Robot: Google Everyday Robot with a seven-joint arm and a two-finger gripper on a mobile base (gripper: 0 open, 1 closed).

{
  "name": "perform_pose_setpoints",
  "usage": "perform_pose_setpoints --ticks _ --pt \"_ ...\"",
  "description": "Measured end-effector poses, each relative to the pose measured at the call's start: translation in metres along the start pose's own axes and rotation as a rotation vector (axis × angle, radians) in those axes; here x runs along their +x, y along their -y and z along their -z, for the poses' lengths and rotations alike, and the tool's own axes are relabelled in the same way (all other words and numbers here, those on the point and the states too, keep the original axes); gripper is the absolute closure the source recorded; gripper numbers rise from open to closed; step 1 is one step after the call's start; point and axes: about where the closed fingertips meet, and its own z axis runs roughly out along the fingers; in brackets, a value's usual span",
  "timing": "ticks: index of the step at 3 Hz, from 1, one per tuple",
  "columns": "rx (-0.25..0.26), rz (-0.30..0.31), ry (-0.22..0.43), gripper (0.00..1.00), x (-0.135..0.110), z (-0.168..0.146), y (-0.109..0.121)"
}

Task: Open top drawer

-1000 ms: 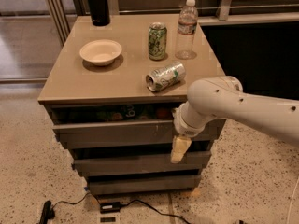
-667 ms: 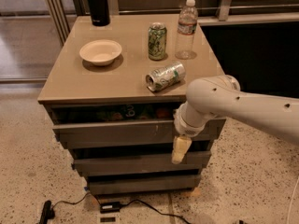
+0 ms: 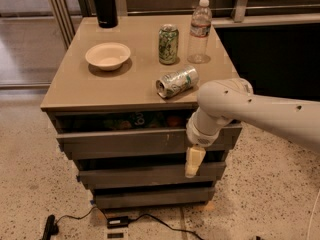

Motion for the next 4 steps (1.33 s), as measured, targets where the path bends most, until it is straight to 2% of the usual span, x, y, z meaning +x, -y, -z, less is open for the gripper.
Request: perform_pose_setpoints --ticks 4 --pt "-0.13 -0.036 -0.033 0.0 0.016 0.033 -0.056"
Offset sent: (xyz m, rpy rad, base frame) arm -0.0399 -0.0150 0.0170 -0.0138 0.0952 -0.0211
